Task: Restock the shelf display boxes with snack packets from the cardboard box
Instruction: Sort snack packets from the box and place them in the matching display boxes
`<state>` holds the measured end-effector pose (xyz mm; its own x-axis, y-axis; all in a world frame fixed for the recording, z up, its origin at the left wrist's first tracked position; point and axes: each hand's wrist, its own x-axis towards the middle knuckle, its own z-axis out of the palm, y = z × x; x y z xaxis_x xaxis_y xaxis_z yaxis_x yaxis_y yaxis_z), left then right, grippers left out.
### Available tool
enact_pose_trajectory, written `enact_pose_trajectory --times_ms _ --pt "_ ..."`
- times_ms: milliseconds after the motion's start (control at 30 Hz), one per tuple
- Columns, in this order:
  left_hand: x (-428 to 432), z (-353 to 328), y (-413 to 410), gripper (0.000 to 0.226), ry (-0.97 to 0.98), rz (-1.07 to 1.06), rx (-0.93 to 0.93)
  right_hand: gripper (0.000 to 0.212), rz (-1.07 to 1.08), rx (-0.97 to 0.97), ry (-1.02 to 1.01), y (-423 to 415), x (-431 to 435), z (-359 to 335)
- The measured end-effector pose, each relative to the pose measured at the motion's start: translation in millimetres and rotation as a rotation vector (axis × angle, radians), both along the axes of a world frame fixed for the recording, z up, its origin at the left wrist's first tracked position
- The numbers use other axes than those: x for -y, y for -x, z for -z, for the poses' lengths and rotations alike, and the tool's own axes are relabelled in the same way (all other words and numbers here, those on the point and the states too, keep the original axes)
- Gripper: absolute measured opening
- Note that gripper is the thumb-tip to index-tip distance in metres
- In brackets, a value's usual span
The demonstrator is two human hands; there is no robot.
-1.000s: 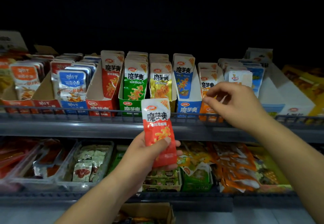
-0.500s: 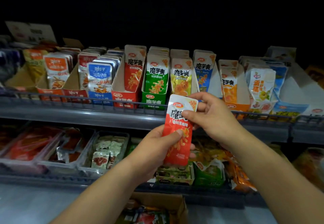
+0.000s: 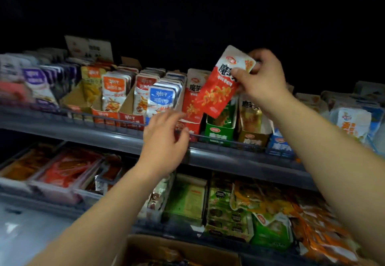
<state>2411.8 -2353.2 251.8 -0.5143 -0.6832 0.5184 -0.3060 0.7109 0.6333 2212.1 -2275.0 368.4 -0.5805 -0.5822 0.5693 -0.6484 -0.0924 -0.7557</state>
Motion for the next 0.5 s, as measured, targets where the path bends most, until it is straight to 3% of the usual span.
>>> enact_pose_trajectory --times_ms 133,333,500 --pt "10 12 -1 0.041 -0.005 0.081 0.057 0.04 0.078 -0.205 -0.128 -4 51 -7" --pt "17 10 -3 0.037 -0.267 0.134 -0.119 0.045 0.08 -0.339 -0.37 -4 85 12" --pt "17 11 -3 0.037 -0.283 0.153 -0.153 0.051 0.078 -0.511 -0.535 -7 91 33"
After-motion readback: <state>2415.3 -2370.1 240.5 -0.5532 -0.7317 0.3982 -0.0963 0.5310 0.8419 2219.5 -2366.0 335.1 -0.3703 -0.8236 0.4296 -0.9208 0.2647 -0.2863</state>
